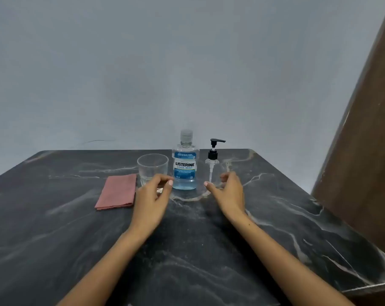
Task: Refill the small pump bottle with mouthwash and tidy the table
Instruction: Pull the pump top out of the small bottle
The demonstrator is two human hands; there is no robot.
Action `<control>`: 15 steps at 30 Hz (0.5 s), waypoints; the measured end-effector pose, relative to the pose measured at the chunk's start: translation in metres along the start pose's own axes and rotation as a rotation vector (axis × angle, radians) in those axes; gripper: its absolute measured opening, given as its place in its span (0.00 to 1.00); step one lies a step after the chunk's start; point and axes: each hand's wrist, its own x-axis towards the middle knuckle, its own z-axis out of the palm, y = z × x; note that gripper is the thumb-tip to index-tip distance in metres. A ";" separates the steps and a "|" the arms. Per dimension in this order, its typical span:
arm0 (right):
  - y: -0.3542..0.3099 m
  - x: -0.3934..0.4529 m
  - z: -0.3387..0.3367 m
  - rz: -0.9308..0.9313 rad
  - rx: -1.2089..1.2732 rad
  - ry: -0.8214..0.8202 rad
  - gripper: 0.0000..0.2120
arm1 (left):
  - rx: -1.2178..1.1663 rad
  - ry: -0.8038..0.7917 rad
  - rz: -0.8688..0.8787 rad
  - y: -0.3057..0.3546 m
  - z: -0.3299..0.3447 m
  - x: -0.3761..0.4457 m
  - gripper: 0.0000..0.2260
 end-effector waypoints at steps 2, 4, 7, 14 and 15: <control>-0.003 0.009 0.000 0.037 -0.003 0.034 0.30 | 0.003 -0.005 -0.005 0.002 0.002 -0.001 0.06; -0.006 0.017 0.003 0.065 0.013 0.052 0.32 | 0.006 -0.020 0.023 0.000 0.004 -0.004 0.05; -0.009 0.025 0.011 0.079 0.054 0.071 0.29 | 0.023 -0.035 0.056 -0.001 0.004 -0.004 0.05; -0.012 0.014 0.005 0.029 0.063 0.067 0.26 | 0.010 -0.025 0.051 -0.004 -0.002 -0.006 0.06; -0.012 0.012 0.002 0.037 0.084 0.057 0.27 | 0.006 -0.026 0.049 -0.004 -0.002 -0.006 0.06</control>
